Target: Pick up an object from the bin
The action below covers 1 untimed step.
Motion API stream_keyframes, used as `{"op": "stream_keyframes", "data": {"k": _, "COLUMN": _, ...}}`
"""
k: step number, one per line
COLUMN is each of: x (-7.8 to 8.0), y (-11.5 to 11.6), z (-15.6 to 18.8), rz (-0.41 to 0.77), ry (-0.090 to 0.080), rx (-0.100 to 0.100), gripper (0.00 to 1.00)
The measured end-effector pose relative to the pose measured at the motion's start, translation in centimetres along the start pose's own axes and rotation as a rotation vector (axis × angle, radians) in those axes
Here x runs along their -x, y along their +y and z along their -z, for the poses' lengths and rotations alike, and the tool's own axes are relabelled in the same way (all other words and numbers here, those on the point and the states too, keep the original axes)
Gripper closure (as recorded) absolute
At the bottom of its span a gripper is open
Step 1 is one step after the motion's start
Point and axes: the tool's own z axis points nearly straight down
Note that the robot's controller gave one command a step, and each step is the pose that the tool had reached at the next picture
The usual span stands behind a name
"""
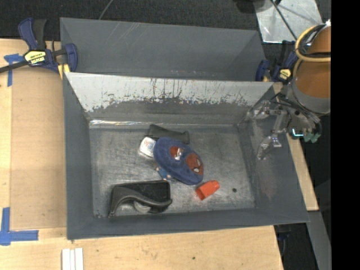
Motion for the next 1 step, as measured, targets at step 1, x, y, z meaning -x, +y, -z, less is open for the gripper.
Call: {"op": "stream_keyframes", "data": {"k": 1, "x": 4.60, "y": 9.27, "z": -10.68, "rz": -0.013, "ry": 0.000, "rx": 0.004, "gripper": 0.00}}
